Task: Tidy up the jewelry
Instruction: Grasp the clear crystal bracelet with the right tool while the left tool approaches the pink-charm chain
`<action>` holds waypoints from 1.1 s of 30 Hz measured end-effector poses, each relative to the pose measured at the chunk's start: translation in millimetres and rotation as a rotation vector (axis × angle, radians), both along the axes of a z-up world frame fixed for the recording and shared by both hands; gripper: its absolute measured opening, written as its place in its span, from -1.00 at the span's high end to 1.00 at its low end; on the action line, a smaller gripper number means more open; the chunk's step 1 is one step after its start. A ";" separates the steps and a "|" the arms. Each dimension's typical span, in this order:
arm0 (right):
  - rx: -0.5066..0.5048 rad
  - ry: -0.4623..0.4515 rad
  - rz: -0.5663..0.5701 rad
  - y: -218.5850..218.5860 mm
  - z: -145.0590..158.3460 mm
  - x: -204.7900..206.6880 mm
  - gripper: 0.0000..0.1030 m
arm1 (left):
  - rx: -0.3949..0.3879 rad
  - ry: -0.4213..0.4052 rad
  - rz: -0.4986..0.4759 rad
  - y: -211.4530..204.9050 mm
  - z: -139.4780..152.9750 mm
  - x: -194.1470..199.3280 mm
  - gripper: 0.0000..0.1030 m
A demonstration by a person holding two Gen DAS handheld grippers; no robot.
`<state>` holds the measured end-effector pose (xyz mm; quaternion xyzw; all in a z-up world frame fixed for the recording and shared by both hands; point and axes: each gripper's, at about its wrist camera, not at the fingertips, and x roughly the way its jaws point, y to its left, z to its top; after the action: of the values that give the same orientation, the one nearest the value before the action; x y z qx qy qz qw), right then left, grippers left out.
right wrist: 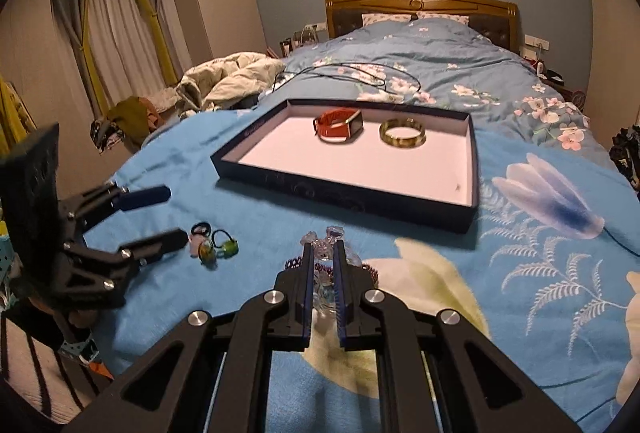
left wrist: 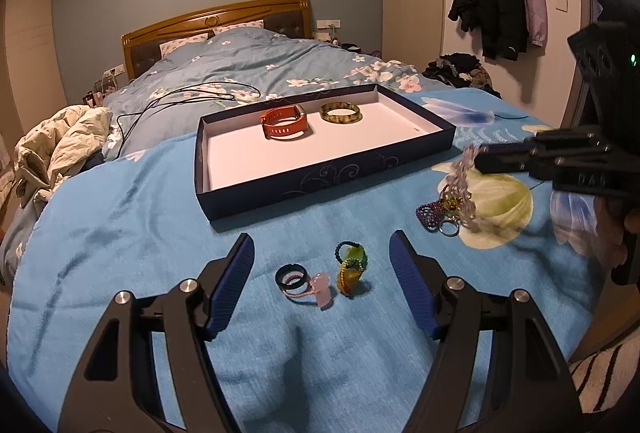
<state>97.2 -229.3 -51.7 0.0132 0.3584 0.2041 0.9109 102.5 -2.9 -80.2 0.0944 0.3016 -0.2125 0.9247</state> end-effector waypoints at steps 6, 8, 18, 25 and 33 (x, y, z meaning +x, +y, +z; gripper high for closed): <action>0.031 -0.030 -0.012 -6.3 12.6 -4.1 0.85 | 0.009 0.010 -0.018 -2.1 -2.6 -5.4 -0.33; 0.049 -0.042 -0.018 -9.3 17.3 -5.0 0.85 | 0.018 0.012 -0.022 -3.3 -3.9 -6.4 -0.32; 0.067 -0.048 -0.016 -10.7 20.6 -8.0 0.85 | 0.061 0.055 -0.051 -8.9 -11.9 -5.5 -0.11; 0.072 -0.030 -0.010 -8.5 13.8 -7.4 0.85 | 0.106 0.116 -0.042 -6.2 -22.2 1.9 0.13; 0.081 -0.017 -0.009 -8.7 9.4 -6.2 0.85 | 0.074 0.200 -0.032 2.9 -30.2 12.8 0.34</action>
<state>91.0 -238.1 -42.2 0.0501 0.3422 0.2146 0.9134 115.3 0.0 -110.3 0.1115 0.3983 -0.2245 0.8823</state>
